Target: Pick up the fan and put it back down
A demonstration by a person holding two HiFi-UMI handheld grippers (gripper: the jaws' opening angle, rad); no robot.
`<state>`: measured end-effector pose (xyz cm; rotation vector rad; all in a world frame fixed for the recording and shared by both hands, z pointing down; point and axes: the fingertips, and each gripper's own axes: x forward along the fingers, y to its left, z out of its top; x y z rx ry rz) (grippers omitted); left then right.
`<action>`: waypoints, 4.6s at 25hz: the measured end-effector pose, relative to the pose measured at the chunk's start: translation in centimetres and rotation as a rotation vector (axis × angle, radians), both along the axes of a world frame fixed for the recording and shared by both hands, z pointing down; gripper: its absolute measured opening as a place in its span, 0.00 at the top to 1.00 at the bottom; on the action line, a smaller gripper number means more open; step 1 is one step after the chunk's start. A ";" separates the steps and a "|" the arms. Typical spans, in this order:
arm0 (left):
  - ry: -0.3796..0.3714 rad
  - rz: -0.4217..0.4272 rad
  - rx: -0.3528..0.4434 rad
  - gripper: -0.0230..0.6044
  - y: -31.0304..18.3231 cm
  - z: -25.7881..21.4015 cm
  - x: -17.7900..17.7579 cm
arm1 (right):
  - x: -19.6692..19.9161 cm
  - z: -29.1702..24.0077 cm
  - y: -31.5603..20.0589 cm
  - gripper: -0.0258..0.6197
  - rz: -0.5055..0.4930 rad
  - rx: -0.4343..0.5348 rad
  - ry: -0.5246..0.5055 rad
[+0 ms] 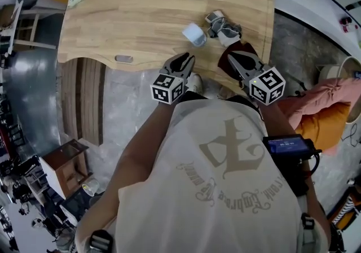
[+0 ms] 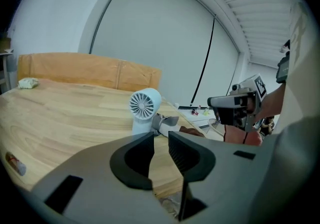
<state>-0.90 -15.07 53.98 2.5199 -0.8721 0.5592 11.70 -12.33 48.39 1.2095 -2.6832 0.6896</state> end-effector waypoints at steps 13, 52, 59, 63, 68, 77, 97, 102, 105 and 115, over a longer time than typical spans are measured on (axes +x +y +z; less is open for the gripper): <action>-0.056 0.133 0.018 0.55 -4.2 3.0 1.0 | 0.9 0.0 -1.8 0.94 0.123 -0.047 0.080; -0.079 0.284 0.073 0.58 -8.3 5.2 4.2 | 4.0 1.1 -2.4 0.94 0.303 -0.128 0.154; -0.059 0.240 0.086 0.58 -7.7 3.3 3.6 | 3.9 0.9 -1.8 0.94 0.282 -0.121 0.136; -0.042 0.192 0.096 0.58 -7.0 2.0 2.9 | 3.6 0.9 -1.7 0.94 0.242 -0.107 0.123; -0.020 0.131 0.093 0.58 -5.4 0.2 1.6 | 2.6 0.5 -2.1 0.94 0.161 -0.077 0.101; -0.008 -0.002 0.132 0.58 -1.2 -3.3 -1.9 | -1.3 -0.7 -2.5 0.94 -0.031 0.000 0.063; 0.093 -0.252 0.125 0.58 8.2 -5.5 -7.0 | -7.6 -0.9 1.6 0.94 -0.310 0.036 0.007; 0.104 -0.263 0.116 0.58 9.0 -5.7 -8.2 | -8.7 -0.8 1.9 0.94 -0.320 0.021 -0.007; 0.105 -0.268 0.124 0.58 9.0 -6.2 -8.8 | -9.5 -1.0 1.9 0.94 -0.337 0.020 -0.010; 0.105 -0.292 0.130 0.58 8.6 -6.5 -10.4 | -11.4 -1.1 0.9 0.94 -0.371 0.021 -0.014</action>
